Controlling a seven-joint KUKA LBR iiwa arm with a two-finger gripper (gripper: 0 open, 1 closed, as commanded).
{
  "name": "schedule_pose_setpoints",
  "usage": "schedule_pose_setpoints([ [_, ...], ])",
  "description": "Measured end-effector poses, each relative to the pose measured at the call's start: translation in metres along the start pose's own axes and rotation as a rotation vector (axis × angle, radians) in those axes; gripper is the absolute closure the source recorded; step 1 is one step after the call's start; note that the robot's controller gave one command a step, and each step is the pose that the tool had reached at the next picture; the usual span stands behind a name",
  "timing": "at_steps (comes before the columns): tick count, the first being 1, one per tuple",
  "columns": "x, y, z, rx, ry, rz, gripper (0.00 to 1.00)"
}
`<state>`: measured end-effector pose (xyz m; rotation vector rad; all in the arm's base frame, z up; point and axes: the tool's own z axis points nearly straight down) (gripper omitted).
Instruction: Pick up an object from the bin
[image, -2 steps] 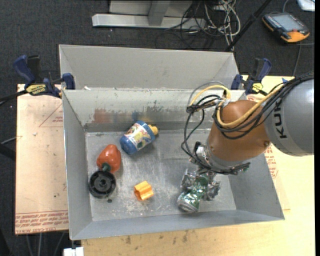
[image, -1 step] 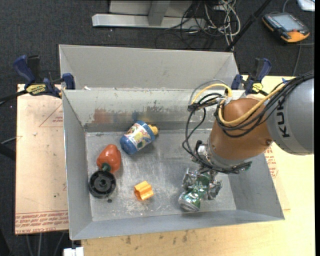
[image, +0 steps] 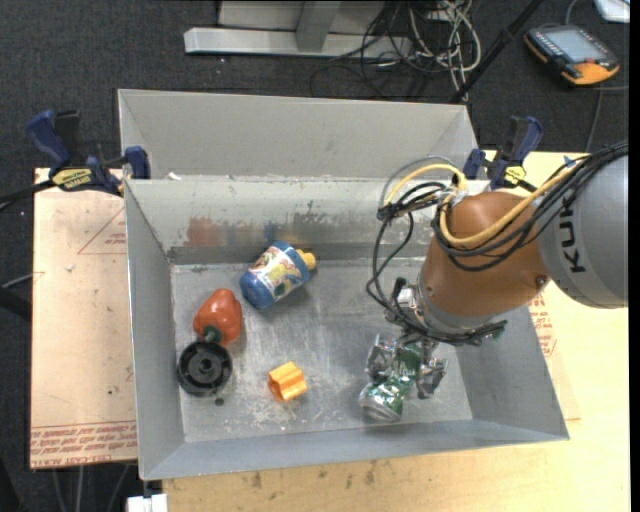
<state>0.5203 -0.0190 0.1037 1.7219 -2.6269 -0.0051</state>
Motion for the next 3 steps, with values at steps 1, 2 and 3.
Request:
schedule_pose_setpoints([
  [1, 0.000, 0.000, -0.013, 0.002, -0.001, 0.000, 1.00],
  [2, -0.001, -0.001, -0.021, 0.004, -0.002, 0.001, 1.00],
  [3, -0.001, -0.001, -0.027, 0.004, -0.001, 0.002, 1.00],
])
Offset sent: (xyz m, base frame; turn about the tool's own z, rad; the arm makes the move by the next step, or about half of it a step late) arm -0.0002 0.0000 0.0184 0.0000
